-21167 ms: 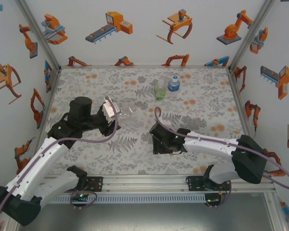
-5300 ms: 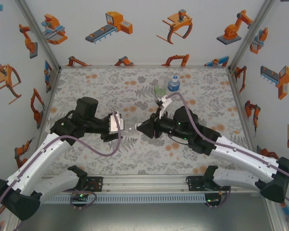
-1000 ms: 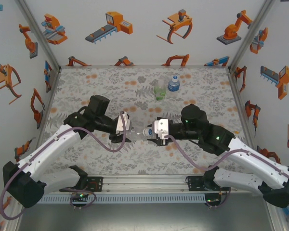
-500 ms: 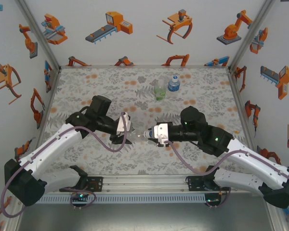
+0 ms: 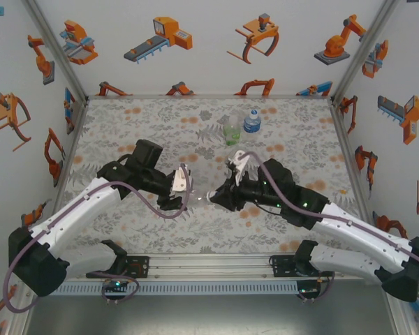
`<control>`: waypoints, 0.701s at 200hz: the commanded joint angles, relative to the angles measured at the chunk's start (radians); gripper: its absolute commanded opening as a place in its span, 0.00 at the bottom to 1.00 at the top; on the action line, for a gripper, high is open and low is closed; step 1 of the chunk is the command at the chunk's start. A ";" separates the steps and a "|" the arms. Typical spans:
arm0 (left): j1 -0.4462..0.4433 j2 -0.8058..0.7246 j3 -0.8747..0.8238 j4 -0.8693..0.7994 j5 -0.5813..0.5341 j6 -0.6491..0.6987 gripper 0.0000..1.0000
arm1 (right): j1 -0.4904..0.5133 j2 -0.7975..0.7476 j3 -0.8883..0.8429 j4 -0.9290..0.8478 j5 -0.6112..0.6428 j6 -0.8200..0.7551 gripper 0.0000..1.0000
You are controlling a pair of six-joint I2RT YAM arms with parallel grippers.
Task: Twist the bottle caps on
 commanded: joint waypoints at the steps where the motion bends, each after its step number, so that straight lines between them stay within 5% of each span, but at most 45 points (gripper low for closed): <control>1: -0.010 -0.011 0.037 0.041 0.079 0.003 0.00 | -0.002 0.040 -0.037 -0.011 0.191 0.713 0.00; 21: -0.010 -0.010 0.034 0.053 0.060 -0.009 0.00 | -0.037 0.054 -0.078 -0.029 0.143 1.078 0.00; 71: -0.013 -0.007 0.032 0.070 0.047 -0.025 0.00 | -0.039 0.055 -0.093 0.010 0.138 1.070 0.02; 104: -0.015 -0.007 0.030 0.072 0.040 -0.024 0.00 | -0.042 0.000 -0.028 -0.044 0.195 0.825 0.45; 140: -0.017 -0.016 0.017 0.071 0.040 -0.022 0.00 | -0.043 -0.059 0.044 -0.005 0.086 0.197 0.50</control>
